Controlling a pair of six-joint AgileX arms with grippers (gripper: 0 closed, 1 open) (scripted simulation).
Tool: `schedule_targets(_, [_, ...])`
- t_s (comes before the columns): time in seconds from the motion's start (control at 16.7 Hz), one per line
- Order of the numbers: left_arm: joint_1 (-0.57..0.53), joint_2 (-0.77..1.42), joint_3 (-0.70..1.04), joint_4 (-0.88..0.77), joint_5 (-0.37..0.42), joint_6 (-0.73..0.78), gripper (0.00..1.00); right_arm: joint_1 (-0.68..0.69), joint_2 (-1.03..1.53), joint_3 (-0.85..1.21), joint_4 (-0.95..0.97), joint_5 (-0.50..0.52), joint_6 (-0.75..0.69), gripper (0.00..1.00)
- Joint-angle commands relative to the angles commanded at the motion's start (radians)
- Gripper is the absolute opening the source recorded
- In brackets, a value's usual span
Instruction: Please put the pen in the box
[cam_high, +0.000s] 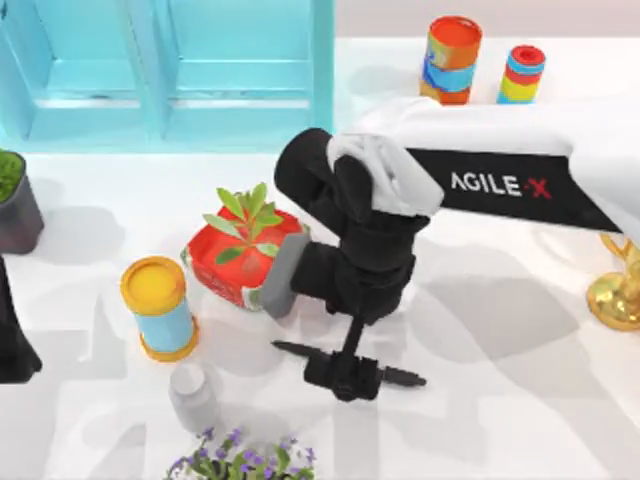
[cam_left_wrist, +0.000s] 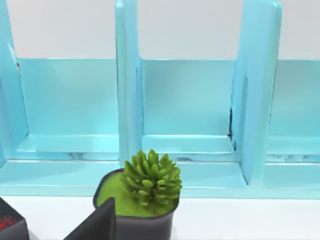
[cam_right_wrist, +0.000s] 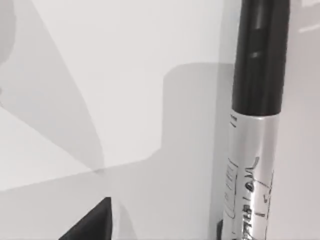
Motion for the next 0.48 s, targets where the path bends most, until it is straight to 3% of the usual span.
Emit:
schedule_targets(0.36, [0.0,0.0,0.0,0.0,0.0,0.0,1.0,0.005,0.017,-0.041,0.051,0.0,0.005,1.0])
schedule_targets(0.48, [0.0,0.0,0.0,0.0,0.0,0.0,1.0,0.005,0.017,-0.041,0.051,0.0,0.005,0.85])
